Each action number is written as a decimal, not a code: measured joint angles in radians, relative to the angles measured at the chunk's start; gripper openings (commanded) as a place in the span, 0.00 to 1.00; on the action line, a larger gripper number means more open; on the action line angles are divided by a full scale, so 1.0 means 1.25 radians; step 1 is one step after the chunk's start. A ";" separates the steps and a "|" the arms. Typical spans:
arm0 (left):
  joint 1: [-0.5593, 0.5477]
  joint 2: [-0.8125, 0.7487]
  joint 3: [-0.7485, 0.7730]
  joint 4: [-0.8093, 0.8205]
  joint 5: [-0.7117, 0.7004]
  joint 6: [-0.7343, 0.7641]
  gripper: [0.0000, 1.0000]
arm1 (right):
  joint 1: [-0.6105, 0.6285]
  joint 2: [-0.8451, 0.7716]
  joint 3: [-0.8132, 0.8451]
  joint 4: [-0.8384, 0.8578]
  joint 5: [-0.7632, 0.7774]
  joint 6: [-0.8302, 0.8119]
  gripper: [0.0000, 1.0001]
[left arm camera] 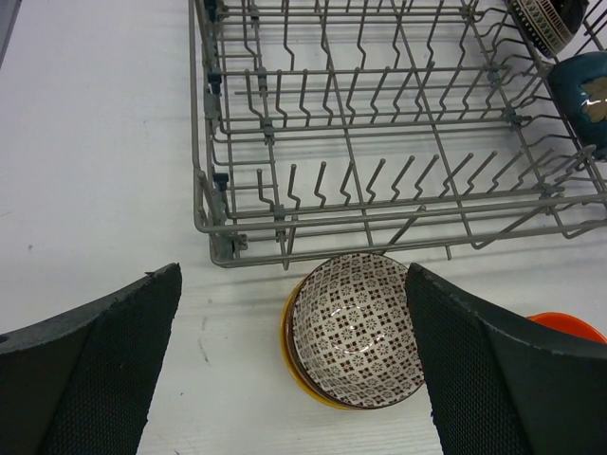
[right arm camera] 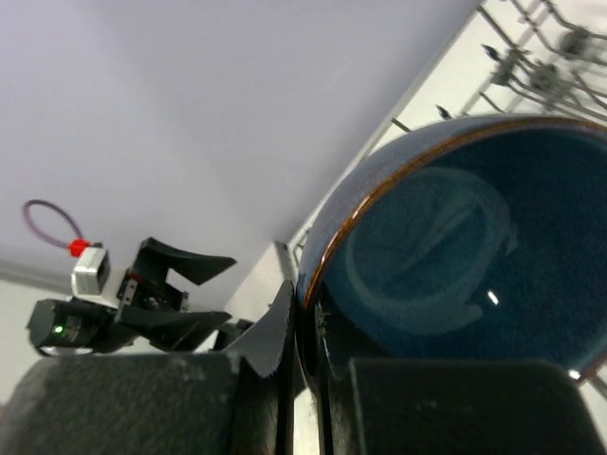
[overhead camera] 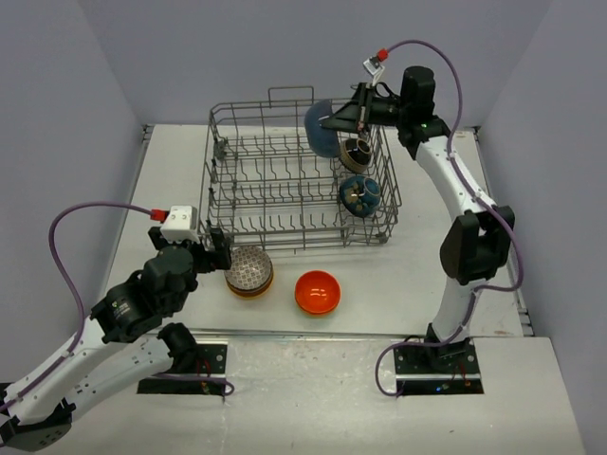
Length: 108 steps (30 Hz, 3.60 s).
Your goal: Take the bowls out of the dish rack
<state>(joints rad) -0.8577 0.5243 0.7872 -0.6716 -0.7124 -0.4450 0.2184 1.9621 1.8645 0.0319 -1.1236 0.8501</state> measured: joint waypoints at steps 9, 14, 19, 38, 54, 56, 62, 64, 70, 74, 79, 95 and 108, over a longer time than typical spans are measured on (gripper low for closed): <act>0.005 0.000 0.000 -0.001 -0.004 -0.001 1.00 | 0.074 -0.371 -0.104 -0.408 0.317 -0.349 0.00; 0.005 0.000 0.000 -0.001 -0.005 -0.001 1.00 | 0.190 -0.620 -0.269 -0.490 0.456 -0.411 0.00; 0.007 -0.001 0.000 -0.002 -0.005 -0.001 1.00 | 0.262 -0.767 -0.415 -0.574 0.593 -0.411 0.00; 0.010 -0.031 0.000 -0.003 -0.008 -0.006 1.00 | 0.413 -0.829 -0.737 -0.772 0.934 -0.287 0.00; 0.010 -0.028 0.000 -0.002 -0.008 -0.006 1.00 | 0.503 -0.646 -0.879 -0.685 1.091 -0.116 0.00; 0.010 -0.028 0.000 -0.002 -0.008 -0.006 1.00 | 0.531 -0.628 -0.879 -0.677 1.105 -0.101 0.00; 0.010 -0.027 0.000 -0.003 -0.008 -0.006 1.00 | 0.590 -0.571 -0.871 -0.672 1.144 -0.070 0.29; 0.010 -0.026 0.000 -0.002 -0.008 -0.006 1.00 | 0.595 -0.568 -0.865 -0.664 1.143 -0.062 0.36; 0.010 -0.014 0.000 -0.003 -0.008 -0.008 1.00 | 0.600 -0.600 -0.833 -0.664 1.143 -0.057 0.52; 0.010 0.031 0.013 -0.005 0.017 -0.037 1.00 | 0.601 -0.673 -0.796 -0.689 1.143 -0.060 0.56; 0.010 0.141 0.047 0.090 0.114 -0.086 1.00 | 0.602 -0.836 -0.711 -0.734 1.173 -0.086 0.64; 0.113 0.935 0.424 0.475 0.485 -0.334 1.00 | 0.602 -1.131 -0.736 -0.709 1.287 -0.160 0.94; 0.153 1.120 0.439 0.664 0.579 -0.448 1.00 | 0.602 -1.192 -0.761 -0.712 1.285 -0.180 0.99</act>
<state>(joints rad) -0.6666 1.9240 1.3354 0.1585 0.0116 -1.0050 0.9703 0.4717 0.9127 -0.8585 0.4824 0.6250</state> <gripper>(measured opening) 0.997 0.986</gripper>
